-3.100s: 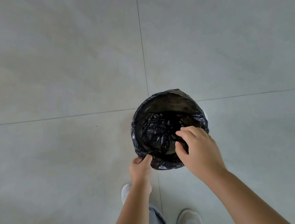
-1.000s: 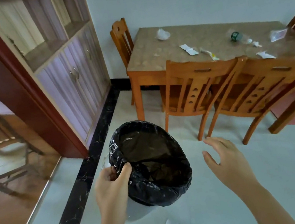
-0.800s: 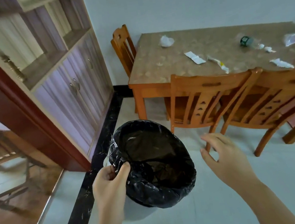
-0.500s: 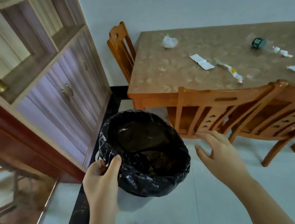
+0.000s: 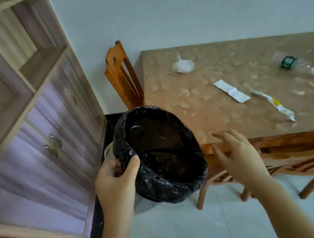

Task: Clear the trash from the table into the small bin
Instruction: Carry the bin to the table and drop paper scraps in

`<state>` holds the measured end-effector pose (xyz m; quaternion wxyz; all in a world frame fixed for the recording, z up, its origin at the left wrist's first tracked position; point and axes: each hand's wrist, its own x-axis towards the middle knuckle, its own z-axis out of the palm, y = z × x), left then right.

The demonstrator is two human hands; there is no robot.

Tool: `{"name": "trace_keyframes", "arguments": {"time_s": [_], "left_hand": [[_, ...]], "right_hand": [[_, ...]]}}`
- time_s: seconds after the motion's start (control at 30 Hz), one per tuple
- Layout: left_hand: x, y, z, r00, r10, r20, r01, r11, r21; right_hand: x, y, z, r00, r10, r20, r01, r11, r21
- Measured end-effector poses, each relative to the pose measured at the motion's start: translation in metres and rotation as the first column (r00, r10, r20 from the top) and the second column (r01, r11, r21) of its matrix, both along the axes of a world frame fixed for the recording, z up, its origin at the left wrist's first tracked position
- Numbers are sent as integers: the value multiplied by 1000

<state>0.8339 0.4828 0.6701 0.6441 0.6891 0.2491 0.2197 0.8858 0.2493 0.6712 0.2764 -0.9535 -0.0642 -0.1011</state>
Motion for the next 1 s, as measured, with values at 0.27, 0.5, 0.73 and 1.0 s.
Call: {"name": "trace_keyframes", "arguments": {"time_s": [0.27, 0.5, 0.73, 1.0], "left_hand": [[146, 6, 5, 997, -82, 10, 82, 997, 1], [291, -29, 13, 972, -234, 24, 229, 964, 132], [394, -71, 17, 947, -321, 12, 307, 916, 258], [459, -111, 4, 918, -395, -28, 380, 861, 338]], "right_hand": [[119, -2, -27, 993, -105, -47, 107, 994, 29], [242, -48, -54, 962, -260, -79, 265, 962, 65], [326, -105, -85, 881, -439, -176, 453, 890, 50], [382, -155, -138, 757, -580, -301, 618, 785, 40]]}}
